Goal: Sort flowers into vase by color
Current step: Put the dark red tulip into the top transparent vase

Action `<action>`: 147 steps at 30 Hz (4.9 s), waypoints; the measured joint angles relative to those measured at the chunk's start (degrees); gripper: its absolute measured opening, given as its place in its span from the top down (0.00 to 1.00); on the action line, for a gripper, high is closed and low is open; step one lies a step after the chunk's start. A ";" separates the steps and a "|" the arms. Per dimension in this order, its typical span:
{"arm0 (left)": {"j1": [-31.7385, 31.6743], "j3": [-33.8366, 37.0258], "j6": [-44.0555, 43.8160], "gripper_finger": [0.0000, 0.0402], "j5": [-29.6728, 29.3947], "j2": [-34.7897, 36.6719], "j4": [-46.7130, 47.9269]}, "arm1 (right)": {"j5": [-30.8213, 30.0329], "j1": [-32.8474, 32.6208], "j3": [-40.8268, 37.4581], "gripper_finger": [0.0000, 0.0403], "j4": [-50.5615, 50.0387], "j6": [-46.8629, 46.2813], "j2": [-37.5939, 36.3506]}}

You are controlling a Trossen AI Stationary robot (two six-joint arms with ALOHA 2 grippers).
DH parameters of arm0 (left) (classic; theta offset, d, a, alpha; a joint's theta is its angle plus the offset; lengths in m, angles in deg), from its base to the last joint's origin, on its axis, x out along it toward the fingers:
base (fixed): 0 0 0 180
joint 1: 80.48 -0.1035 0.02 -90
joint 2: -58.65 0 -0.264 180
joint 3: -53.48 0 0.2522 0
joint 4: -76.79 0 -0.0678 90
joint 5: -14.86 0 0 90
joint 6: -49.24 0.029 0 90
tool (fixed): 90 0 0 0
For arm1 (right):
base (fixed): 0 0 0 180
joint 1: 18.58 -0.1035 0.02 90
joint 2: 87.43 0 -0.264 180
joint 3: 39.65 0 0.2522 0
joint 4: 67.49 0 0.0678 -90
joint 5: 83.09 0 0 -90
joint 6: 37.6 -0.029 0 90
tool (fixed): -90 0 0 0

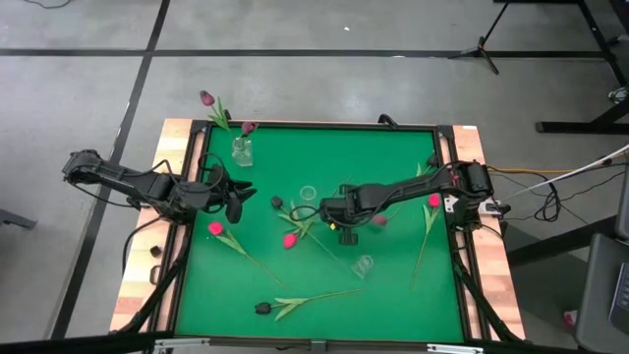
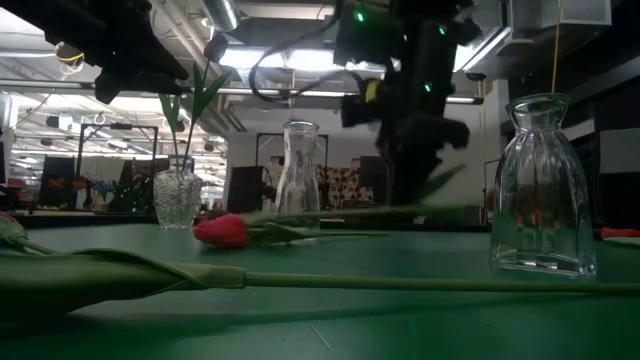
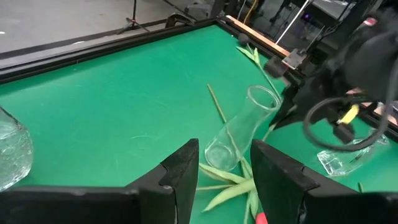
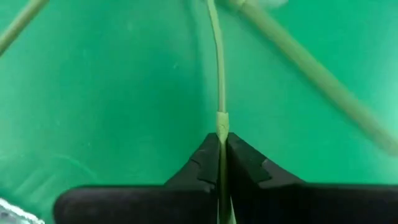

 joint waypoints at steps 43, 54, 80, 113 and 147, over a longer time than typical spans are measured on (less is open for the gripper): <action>0.00 -0.02 7.60 0.65 0.68 0.07 -11.90 | -25.84 -0.04 43.39 0.96 -44.30 15.51 -0.15; 0.00 -0.02 10.74 0.65 0.60 0.07 -17.57 | -34.30 -0.04 48.84 0.95 -44.30 23.30 -0.15; -2.02 -3.08 14.18 0.65 27.71 -1.74 -26.13 | -37.95 -8.13 56.70 0.95 -31.15 55.91 6.92; -9.79 -9.73 8.43 0.65 60.92 -17.25 -25.15 | -34.04 -14.62 56.22 0.95 -11.50 85.97 13.27; -7.56 -9.64 6.99 0.65 62.88 -20.06 -24.49 | -24.42 -13.44 56.22 0.95 -2.13 92.32 13.27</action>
